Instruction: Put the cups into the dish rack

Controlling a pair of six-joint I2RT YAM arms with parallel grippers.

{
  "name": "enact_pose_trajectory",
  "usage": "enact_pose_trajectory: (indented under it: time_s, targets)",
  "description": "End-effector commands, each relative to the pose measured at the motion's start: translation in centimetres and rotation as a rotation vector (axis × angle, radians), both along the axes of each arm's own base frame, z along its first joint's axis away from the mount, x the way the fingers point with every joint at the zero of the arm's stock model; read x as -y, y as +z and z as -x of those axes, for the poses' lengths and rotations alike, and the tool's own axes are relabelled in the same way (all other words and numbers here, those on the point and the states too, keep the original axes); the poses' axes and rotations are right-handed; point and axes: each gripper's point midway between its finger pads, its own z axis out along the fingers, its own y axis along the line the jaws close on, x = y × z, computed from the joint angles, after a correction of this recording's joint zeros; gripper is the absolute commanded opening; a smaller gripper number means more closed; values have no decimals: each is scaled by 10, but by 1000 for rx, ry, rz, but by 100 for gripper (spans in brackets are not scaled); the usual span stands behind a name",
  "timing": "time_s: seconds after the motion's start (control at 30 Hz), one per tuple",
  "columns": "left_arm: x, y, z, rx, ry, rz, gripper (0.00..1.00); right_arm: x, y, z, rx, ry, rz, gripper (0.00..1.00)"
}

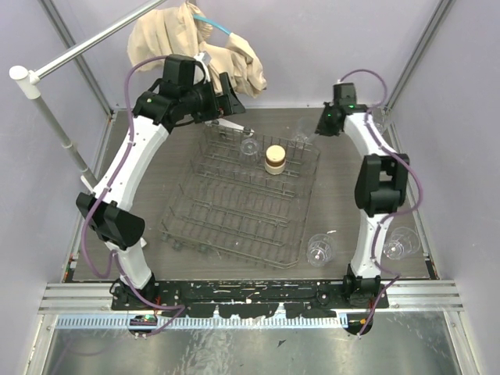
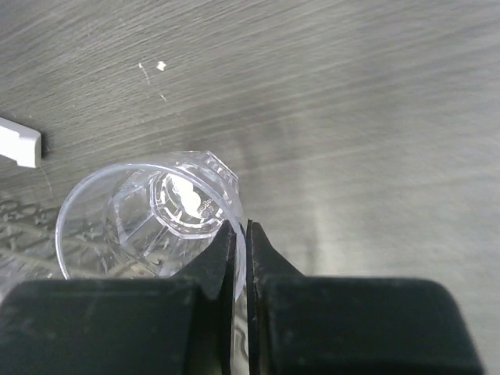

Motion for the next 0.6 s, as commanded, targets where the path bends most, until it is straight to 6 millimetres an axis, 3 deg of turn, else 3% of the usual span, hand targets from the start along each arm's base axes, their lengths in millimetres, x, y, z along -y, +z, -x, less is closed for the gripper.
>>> enact_pose_trajectory:
  time_s: [0.0,0.27,0.57]
  targets:
    - [6,18,12,13,-17,109,100,19,134,16,289,14,-50,1]
    - [18,6,28,-77,-50,209,97,8,192,65,419,71,-107,1]
    - [28,-3,43,-165,-72,317,98,-43,250,147,528,192,-460,1]
